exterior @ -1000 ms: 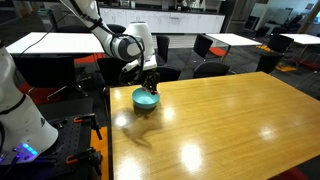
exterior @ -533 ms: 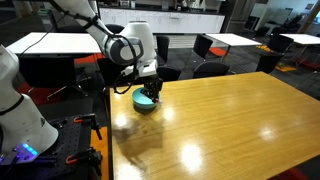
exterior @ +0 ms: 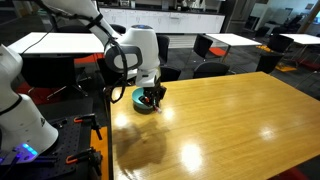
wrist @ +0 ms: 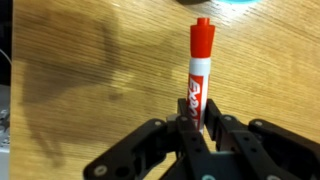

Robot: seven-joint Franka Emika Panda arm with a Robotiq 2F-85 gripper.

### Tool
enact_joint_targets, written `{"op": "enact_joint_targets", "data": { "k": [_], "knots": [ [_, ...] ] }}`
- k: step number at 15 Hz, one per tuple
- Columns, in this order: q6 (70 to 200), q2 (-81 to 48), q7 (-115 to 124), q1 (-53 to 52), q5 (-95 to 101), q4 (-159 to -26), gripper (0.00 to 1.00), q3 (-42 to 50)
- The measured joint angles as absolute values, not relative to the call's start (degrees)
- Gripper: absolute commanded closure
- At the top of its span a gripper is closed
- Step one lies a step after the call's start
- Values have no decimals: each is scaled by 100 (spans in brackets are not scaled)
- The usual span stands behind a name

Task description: Take the marker from the bowl and put it on the table

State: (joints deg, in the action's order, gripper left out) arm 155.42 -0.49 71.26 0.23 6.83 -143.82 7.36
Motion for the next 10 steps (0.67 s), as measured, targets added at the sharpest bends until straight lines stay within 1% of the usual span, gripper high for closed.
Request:
{"op": "enact_joint_targets", "data": {
  "k": [10],
  "knots": [
    [15274, -146, 6749, 522, -300, -14382, 95, 763]
  ]
}}
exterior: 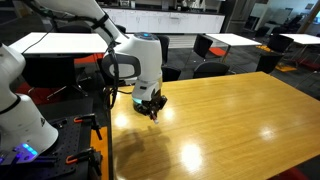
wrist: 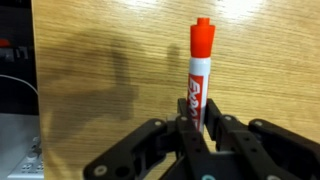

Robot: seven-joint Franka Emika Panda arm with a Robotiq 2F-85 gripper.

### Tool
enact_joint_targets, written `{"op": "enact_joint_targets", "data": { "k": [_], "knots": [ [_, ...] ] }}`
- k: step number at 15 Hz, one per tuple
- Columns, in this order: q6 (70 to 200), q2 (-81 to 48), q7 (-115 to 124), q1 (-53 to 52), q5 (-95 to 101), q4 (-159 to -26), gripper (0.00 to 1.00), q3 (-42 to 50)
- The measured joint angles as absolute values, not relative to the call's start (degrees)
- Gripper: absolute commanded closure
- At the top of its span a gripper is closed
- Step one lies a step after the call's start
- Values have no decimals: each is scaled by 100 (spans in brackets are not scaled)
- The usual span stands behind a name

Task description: Take the marker from the bowl and put it on the table

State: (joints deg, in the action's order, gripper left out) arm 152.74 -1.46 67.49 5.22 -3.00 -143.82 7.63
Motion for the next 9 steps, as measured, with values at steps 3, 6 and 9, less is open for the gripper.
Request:
{"op": "enact_joint_targets", "data": {
  "k": [3, 6, 9],
  "knots": [
    [15224, -193, 6743, 618, -410, -14378, 95, 813],
    [15191, -255, 6742, 684, -472, -14368, 95, 876],
    [15182, -306, 6742, 743, -518, -14362, 95, 894]
  ]
}}
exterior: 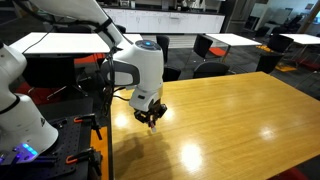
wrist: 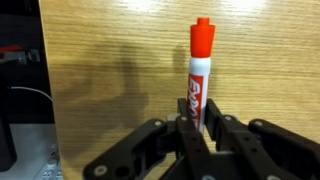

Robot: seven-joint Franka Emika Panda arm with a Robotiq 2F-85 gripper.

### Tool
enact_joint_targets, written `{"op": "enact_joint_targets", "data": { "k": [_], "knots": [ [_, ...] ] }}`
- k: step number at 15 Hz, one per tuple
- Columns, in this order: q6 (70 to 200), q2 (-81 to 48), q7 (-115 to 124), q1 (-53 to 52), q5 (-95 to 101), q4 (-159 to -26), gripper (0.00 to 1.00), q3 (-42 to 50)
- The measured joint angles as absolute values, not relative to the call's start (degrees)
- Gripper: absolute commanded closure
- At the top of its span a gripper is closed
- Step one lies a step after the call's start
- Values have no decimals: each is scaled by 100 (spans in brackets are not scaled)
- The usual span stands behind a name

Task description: Take the marker from the bowl and put it on the table

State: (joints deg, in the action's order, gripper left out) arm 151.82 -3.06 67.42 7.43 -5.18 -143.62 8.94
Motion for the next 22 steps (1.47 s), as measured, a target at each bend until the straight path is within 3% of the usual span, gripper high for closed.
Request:
{"op": "enact_joint_targets", "data": {
  "k": [4, 5, 6, 13, 14, 22],
  "knots": [
    [15175, -343, 6742, 785, -554, -14355, 90, 904],
    [15175, -349, 6742, 789, -562, -14353, 64, 905],
    [15175, -353, 6742, 790, -566, -14351, 54, 905],
    [15175, -360, 6742, 791, -581, -14346, 4, 905],
    [15175, -360, 6742, 791, -581, -14346, 0, 905],
    [15175, -360, 6742, 790, -581, -14336, 0, 905]
  ]
}}
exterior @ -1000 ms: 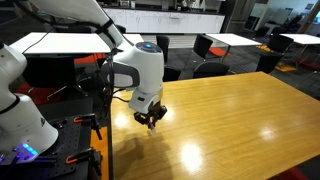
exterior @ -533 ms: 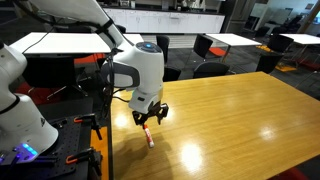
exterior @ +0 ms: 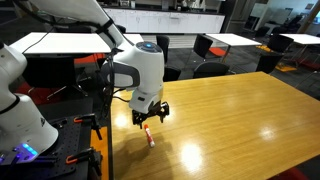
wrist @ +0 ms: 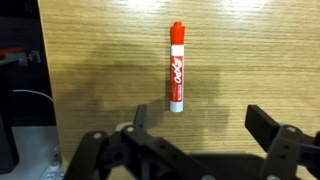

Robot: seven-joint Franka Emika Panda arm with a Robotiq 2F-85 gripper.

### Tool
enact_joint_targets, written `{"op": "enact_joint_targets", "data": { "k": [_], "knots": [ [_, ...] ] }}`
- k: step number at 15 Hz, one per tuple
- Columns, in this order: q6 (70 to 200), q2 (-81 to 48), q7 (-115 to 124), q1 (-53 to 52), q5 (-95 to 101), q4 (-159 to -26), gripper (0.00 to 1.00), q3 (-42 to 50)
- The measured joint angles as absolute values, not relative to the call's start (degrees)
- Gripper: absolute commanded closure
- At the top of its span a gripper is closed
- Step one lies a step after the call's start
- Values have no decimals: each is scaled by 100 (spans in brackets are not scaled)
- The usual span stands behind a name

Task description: Take the marker from the bowl and put it on the table

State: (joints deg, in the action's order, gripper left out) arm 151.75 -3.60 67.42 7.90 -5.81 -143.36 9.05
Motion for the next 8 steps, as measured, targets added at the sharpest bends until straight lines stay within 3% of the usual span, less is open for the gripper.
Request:
{"op": "enact_joint_targets", "data": {
  "k": [8],
  "knots": [
    [15175, -37, 6778, 770, -344, -14394, 0, 899]
  ]
}}
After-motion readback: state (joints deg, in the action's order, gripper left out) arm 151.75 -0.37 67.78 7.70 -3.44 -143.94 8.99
